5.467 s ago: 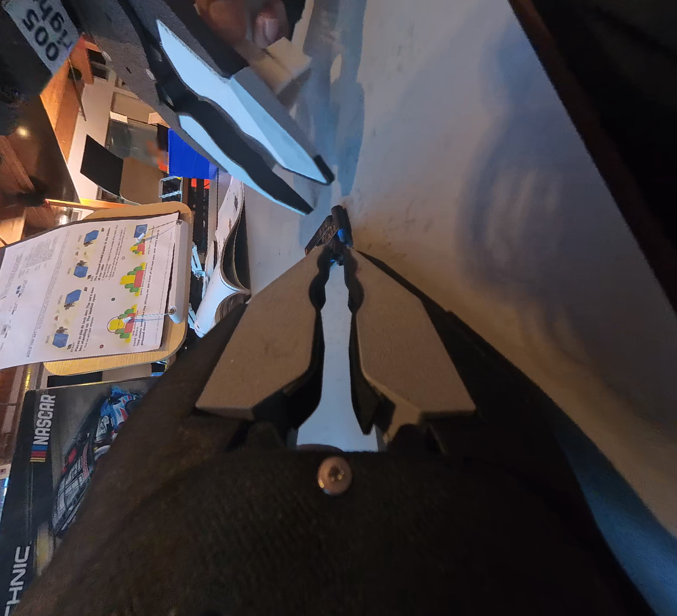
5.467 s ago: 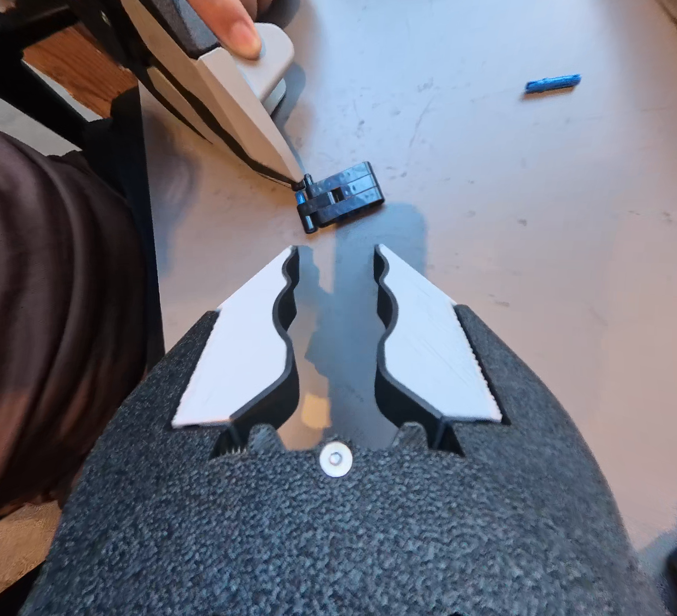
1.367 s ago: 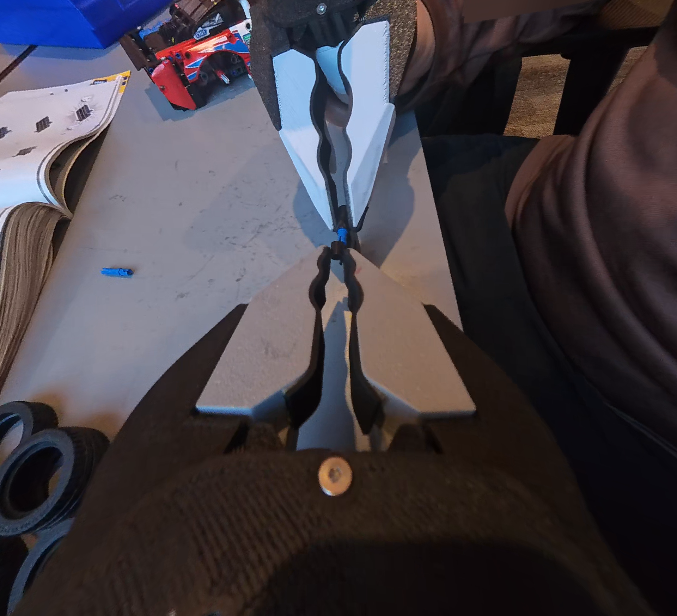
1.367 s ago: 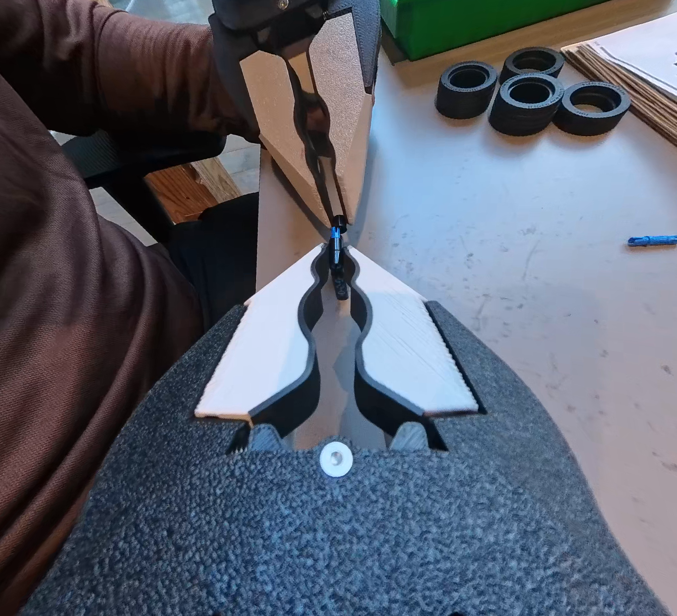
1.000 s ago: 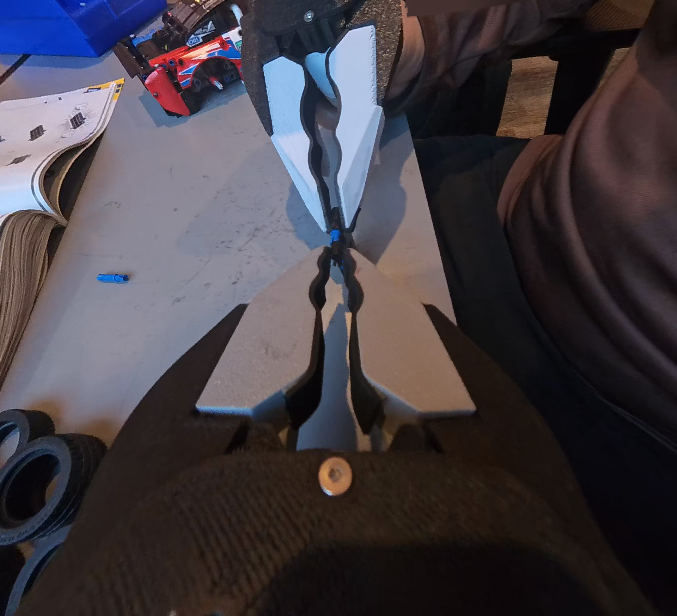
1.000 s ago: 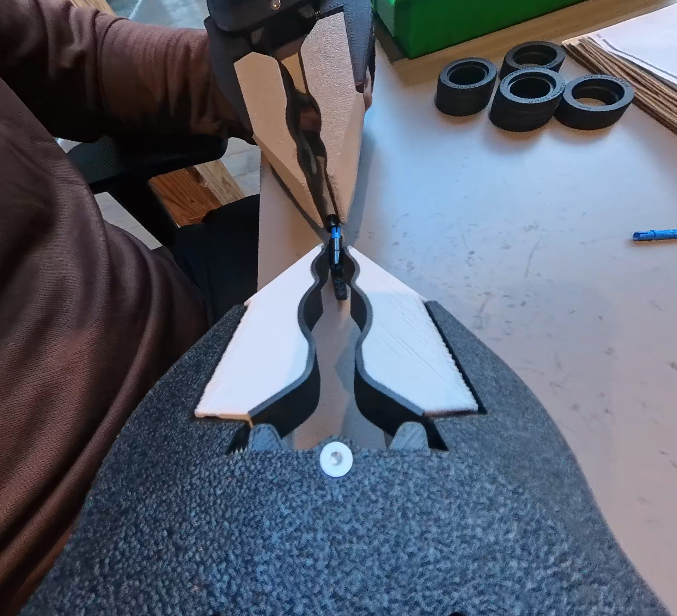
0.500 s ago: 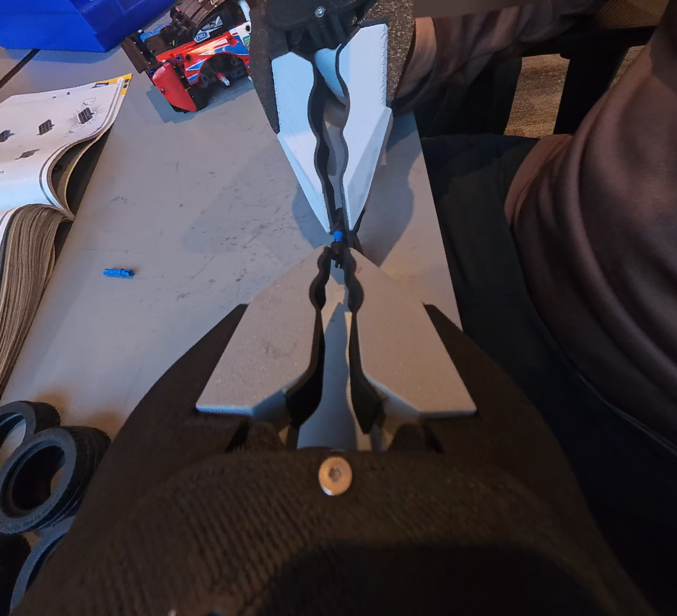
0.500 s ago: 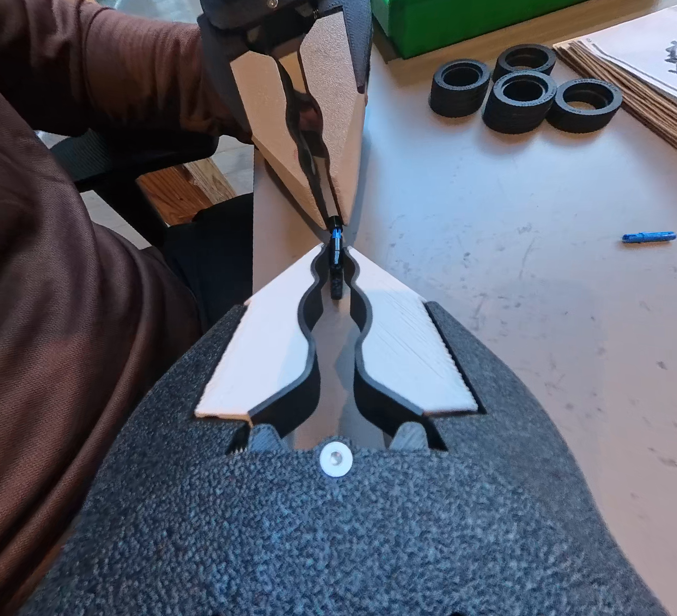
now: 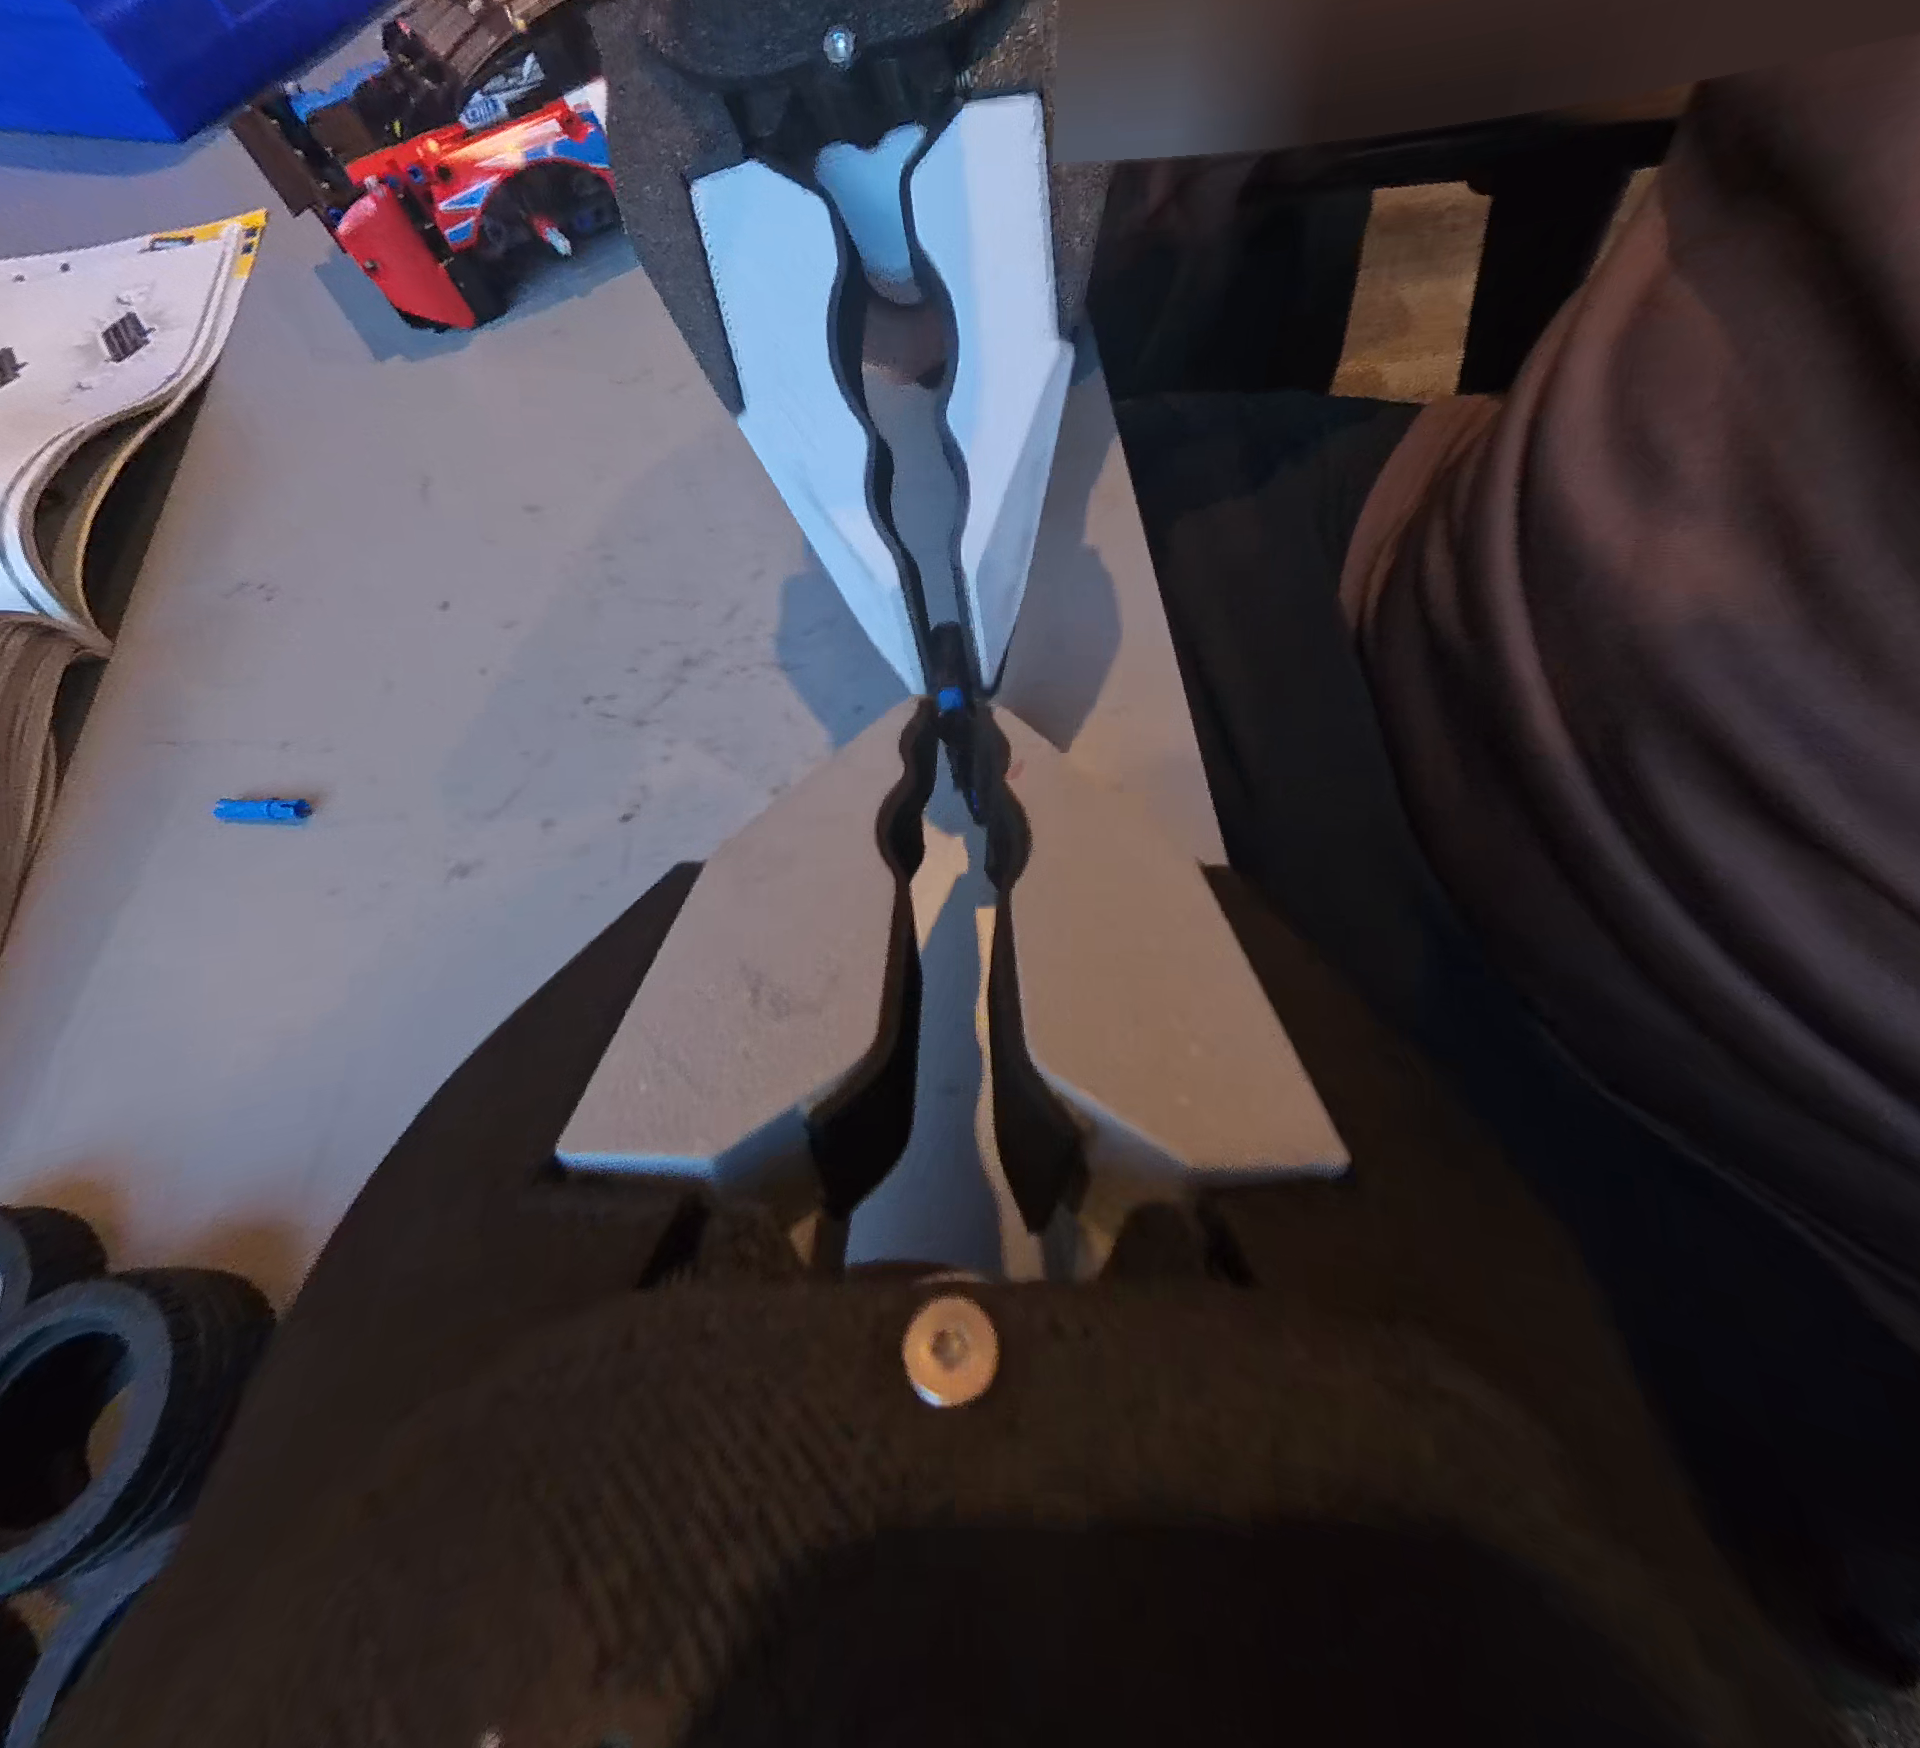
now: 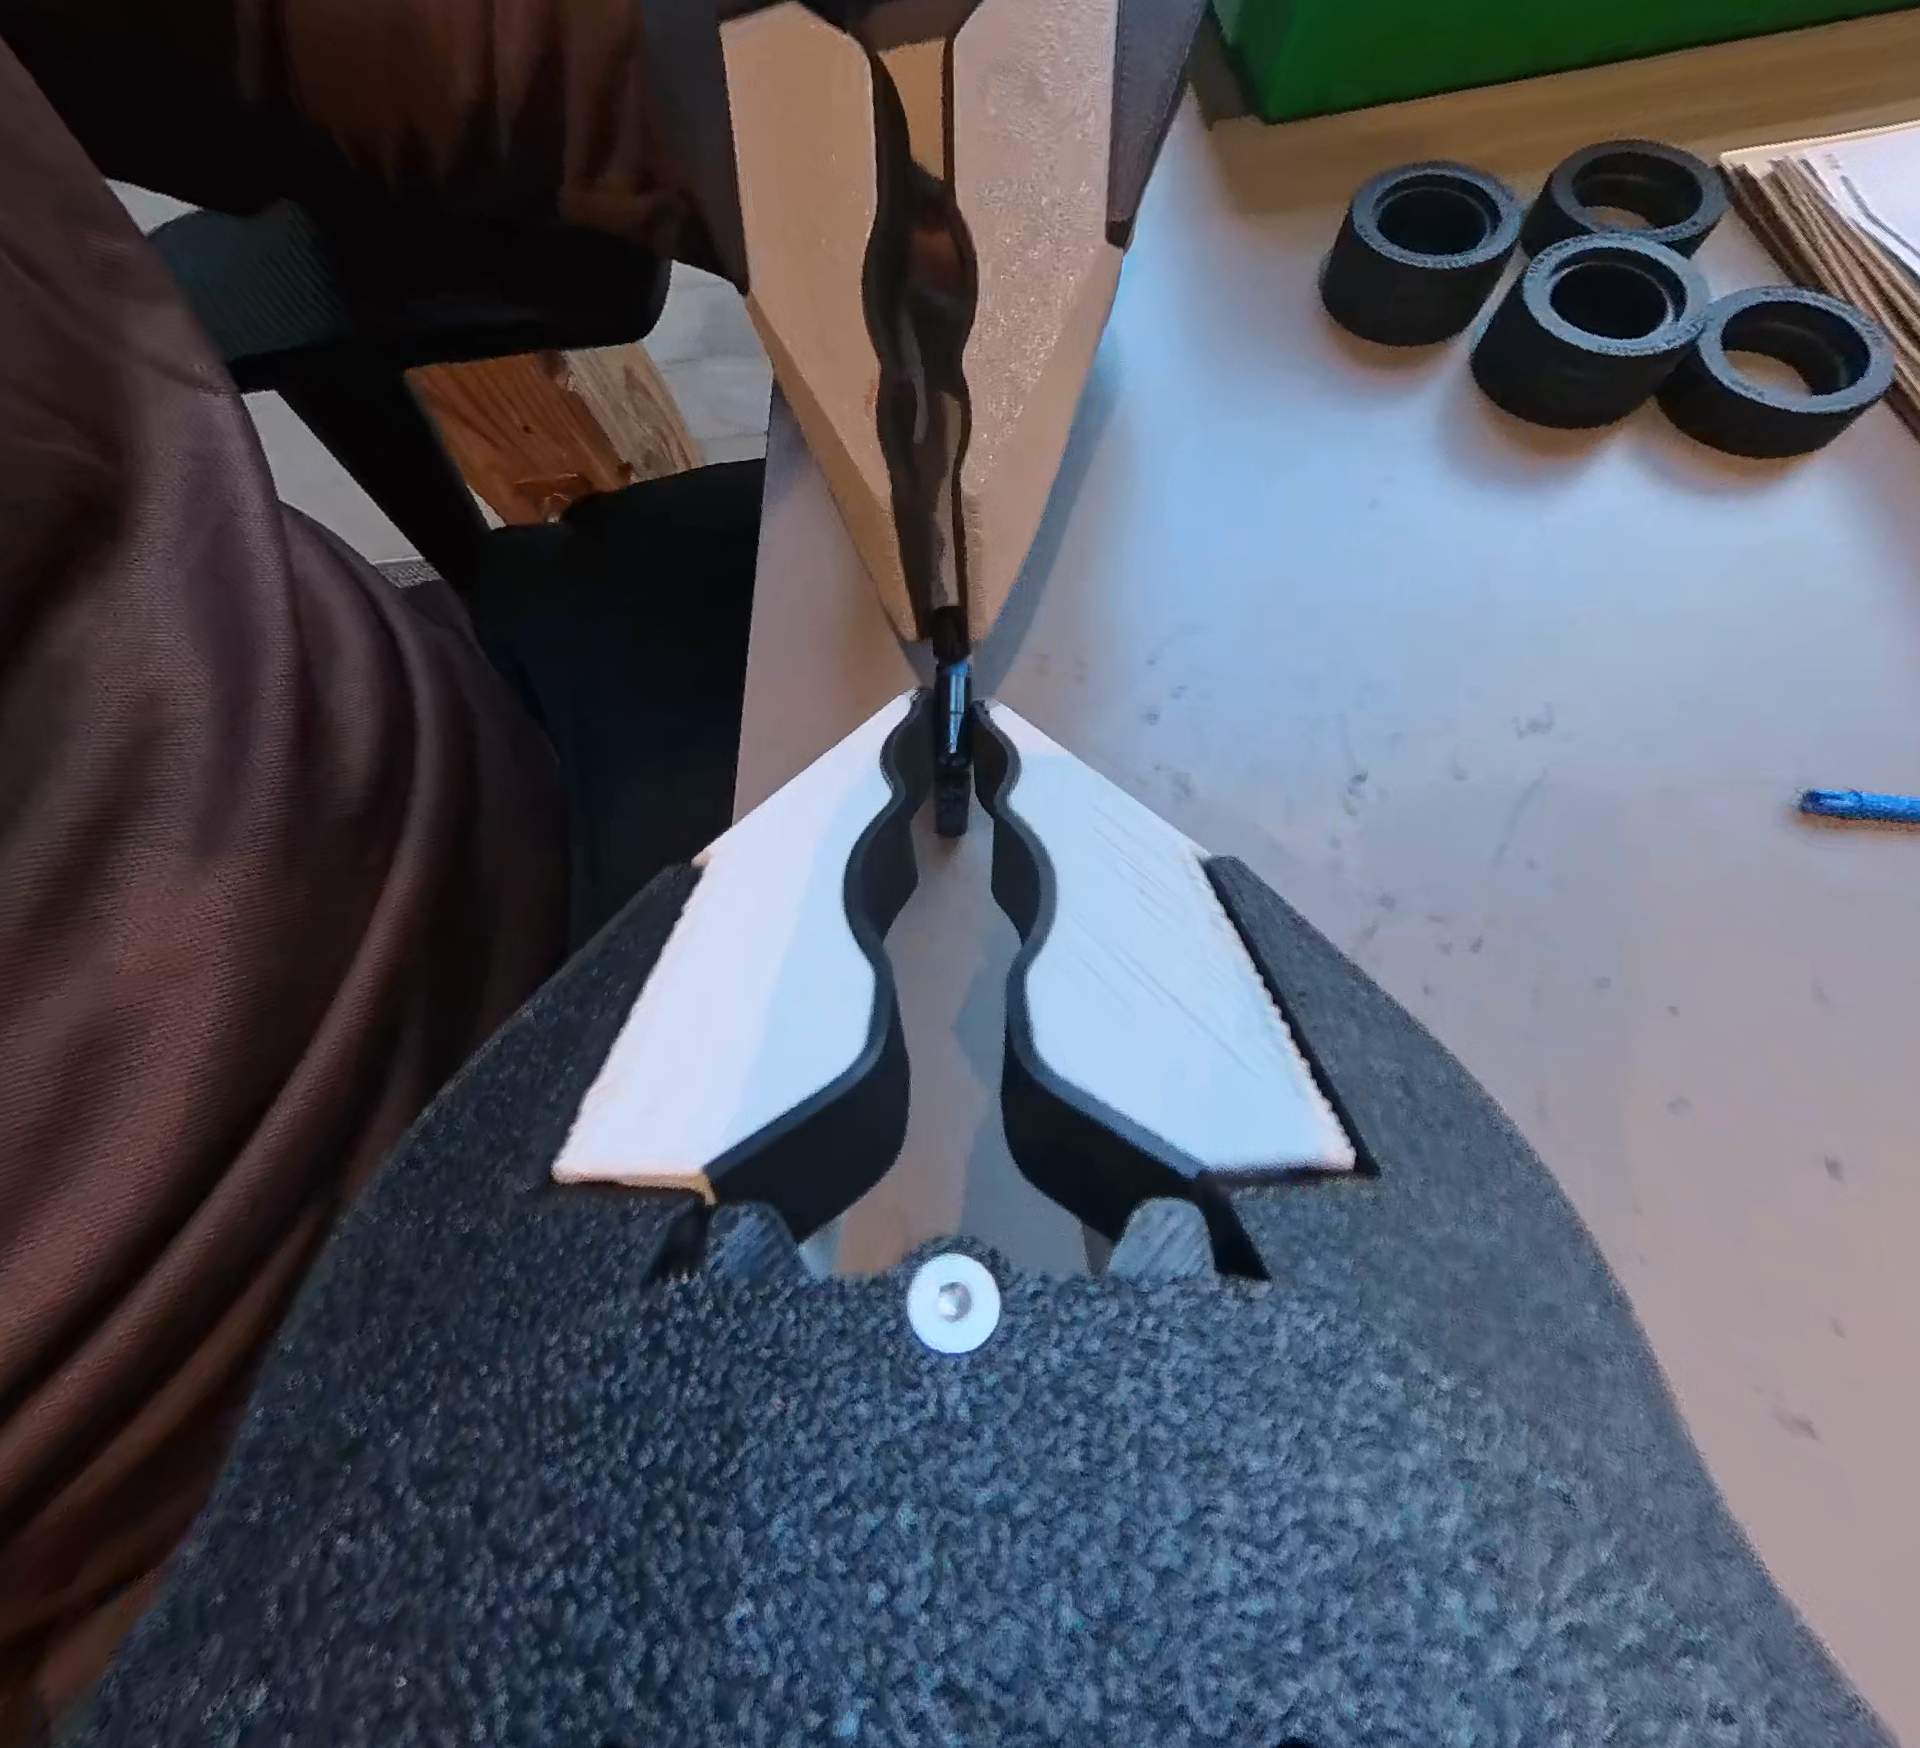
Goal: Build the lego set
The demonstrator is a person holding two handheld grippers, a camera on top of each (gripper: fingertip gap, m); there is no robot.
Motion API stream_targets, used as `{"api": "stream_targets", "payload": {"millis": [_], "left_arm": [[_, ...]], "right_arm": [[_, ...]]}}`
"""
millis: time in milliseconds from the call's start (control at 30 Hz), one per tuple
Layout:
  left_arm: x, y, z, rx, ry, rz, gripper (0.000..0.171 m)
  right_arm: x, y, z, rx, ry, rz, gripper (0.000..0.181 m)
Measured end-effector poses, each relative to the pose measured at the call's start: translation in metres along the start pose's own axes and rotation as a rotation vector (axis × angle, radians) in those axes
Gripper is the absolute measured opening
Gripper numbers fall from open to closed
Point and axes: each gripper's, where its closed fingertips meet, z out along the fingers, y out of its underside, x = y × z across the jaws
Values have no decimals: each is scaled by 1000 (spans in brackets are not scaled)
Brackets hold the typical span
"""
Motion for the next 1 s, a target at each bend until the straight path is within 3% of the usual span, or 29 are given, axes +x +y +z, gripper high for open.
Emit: {"api": "stream_targets", "payload": {"millis": [67,133,467,767,1000], "left_arm": [[8,-14,3,39,43,-6,3],[1,-10,2,-10,-10,41,4],[-4,3,-2,29,3,-25,4],[-11,49,-1,-236,-57,15,5],[-11,59,-9,-275,-80,-20,5]], "right_arm": [[-8,-4,7,5,-35,-13,7],[-3,-4,7,1,6,-24,7],[9,0,0,9,49,3,7],[13,5,-9,21,59,3,7],[10,6,-11,35,52,8,7]]}}
